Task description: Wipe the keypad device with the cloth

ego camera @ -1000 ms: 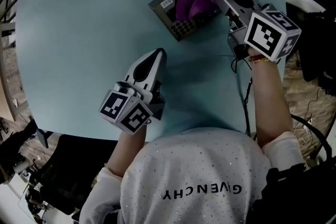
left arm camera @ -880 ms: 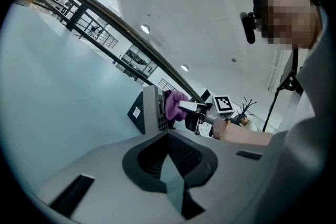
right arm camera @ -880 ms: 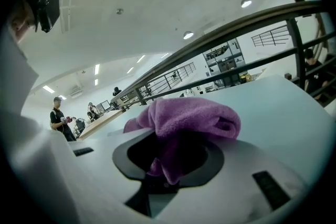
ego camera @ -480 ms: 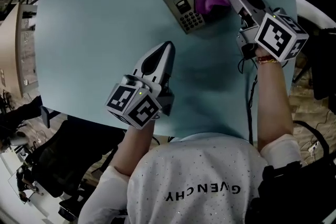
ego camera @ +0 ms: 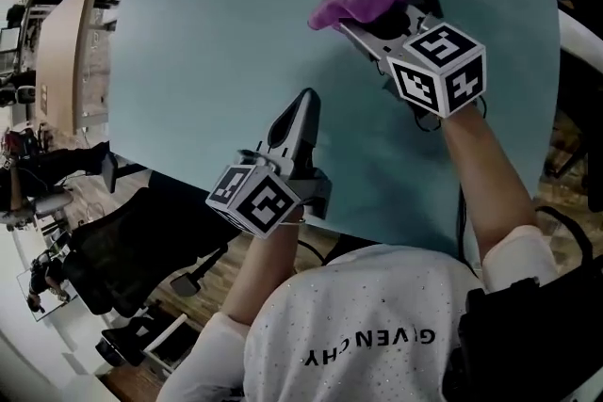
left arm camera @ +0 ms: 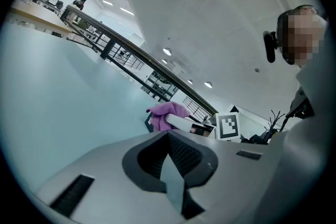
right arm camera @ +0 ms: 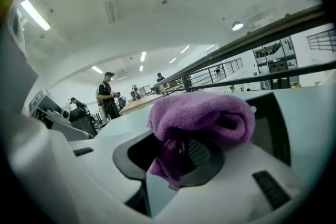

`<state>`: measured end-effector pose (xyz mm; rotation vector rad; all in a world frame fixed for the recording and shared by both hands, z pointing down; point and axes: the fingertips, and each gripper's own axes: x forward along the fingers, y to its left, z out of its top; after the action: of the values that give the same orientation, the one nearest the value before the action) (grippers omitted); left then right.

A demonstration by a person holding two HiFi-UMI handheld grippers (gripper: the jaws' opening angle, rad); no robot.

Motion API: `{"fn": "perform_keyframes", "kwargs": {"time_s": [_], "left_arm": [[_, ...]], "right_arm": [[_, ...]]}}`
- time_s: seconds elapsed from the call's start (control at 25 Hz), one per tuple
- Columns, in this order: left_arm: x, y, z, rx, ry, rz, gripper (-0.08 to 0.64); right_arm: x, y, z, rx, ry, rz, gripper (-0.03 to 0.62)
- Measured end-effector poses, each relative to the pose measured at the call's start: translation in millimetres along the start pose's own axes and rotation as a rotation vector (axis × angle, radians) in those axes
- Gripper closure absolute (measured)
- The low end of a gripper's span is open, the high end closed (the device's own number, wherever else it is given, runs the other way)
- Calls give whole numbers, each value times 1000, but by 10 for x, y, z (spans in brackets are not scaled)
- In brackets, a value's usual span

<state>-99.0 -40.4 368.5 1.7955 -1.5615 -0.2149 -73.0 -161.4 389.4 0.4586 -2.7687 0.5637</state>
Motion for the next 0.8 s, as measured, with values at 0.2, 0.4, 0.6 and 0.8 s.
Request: {"fn": "perform_keyframes", "kwargs": {"time_s": [0.2, 0.4, 0.6, 0.8], "left_arm": [[-290, 1, 43, 47, 7, 44, 548], [-336, 29, -12, 53, 21, 67, 548], [-226, -83, -71, 66, 33, 41, 548], [-166, -164, -122, 85, 59, 24, 548]], "right_arm": [[18, -95, 30, 7, -23, -41, 485], [-153, -409, 35, 62, -55, -109, 485], [-397, -757, 6, 87, -64, -189, 485], [-609, -1072, 6, 144, -100, -253, 485]]}}
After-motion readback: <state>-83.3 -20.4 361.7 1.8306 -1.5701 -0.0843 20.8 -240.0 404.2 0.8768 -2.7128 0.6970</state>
